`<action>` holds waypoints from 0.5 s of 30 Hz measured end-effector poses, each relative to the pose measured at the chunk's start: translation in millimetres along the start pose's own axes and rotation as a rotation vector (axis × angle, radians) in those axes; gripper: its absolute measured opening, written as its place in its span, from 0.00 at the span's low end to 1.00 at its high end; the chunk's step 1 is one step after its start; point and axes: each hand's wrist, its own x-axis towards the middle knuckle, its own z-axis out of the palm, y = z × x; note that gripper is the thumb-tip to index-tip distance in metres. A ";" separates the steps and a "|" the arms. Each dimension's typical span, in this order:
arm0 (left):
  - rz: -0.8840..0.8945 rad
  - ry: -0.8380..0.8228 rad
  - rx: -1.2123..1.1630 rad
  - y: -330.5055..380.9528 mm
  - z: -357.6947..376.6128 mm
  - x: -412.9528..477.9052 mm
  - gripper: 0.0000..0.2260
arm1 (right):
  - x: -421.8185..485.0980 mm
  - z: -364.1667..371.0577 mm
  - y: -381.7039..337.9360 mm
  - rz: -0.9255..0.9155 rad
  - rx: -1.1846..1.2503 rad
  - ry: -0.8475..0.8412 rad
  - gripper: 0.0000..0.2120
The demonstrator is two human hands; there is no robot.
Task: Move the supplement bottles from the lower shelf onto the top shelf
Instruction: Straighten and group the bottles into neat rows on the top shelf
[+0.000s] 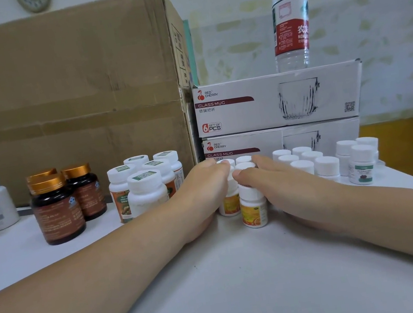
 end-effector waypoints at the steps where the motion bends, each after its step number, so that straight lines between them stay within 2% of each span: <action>1: 0.004 -0.005 -0.004 -0.5 -0.4 -0.3 0.19 | 1.5 -0.4 1.0 -0.001 0.006 -0.003 0.35; 3: 0.009 -0.007 0.005 -0.3 0.3 -0.3 0.22 | 0.7 -0.4 0.9 0.005 0.012 0.008 0.31; 5: 0.016 -0.012 0.028 1.1 0.1 -0.6 0.22 | 0.6 0.2 -0.1 0.019 0.021 0.042 0.38; 6: 0.010 -0.016 0.038 2.6 0.9 -1.3 0.19 | 0.6 0.2 -0.8 0.024 0.030 0.042 0.41; 8: 0.011 0.001 0.032 1.5 0.1 1.6 0.16 | 1.9 -1.3 -2.4 0.031 0.020 0.026 0.41; 9: 0.005 0.000 0.029 1.0 -0.1 1.7 0.18 | 2.6 -2.0 -3.9 0.040 0.005 0.027 0.40; 12: 0.017 0.011 0.041 -2.5 -0.8 7.4 0.22 | 2.1 -3.3 -7.4 0.061 -0.020 0.015 0.49; 15: 0.028 -0.006 0.039 0.6 0.3 2.1 0.21 | 0.8 -3.5 -6.8 0.056 -0.051 0.005 0.38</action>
